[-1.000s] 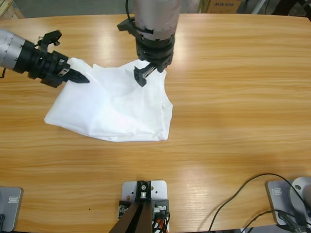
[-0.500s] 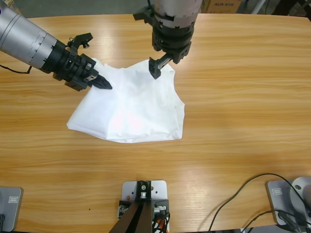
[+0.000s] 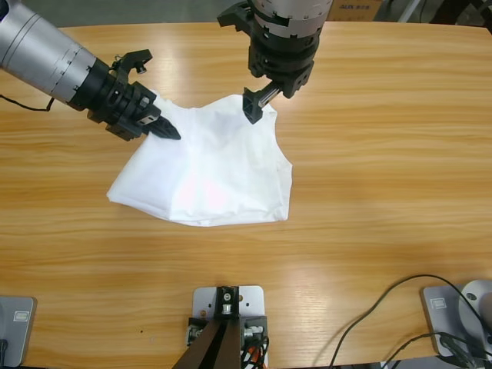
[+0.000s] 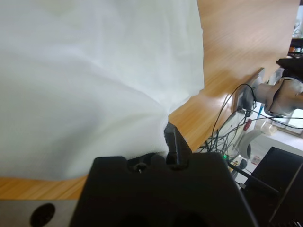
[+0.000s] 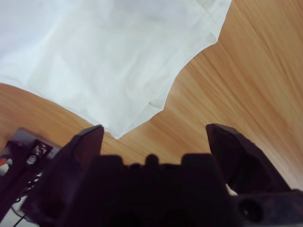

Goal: Fold clothes

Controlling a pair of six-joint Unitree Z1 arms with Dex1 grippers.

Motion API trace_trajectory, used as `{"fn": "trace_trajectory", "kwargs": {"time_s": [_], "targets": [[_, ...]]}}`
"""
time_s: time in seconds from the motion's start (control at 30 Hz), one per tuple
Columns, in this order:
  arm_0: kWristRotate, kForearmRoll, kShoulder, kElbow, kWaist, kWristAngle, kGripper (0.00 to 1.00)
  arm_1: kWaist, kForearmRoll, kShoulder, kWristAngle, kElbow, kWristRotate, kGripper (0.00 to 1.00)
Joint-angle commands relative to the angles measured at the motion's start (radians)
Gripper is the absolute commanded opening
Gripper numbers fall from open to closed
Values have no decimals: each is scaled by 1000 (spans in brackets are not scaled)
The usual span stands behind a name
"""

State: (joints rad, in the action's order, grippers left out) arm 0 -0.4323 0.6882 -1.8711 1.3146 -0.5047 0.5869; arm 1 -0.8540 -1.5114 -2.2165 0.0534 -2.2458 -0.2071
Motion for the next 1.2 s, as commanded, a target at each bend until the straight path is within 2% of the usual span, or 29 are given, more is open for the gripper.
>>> {"fn": "trace_trajectory", "kwargs": {"time_s": [0.03,0.7,1.0,1.2], "targets": [[15,76,-87,90,-25,-24,0,10,-97,66,23,52,2,876],[9,102,-203,145,-119,-32,0,10,-97,191,29,151,-5,876],[13,145,-226,295,-161,-36,0,10,-96,207,27,160,-12,876],[20,228,-305,407,-192,-35,0,10,-96,222,26,168,-12,876]]}}
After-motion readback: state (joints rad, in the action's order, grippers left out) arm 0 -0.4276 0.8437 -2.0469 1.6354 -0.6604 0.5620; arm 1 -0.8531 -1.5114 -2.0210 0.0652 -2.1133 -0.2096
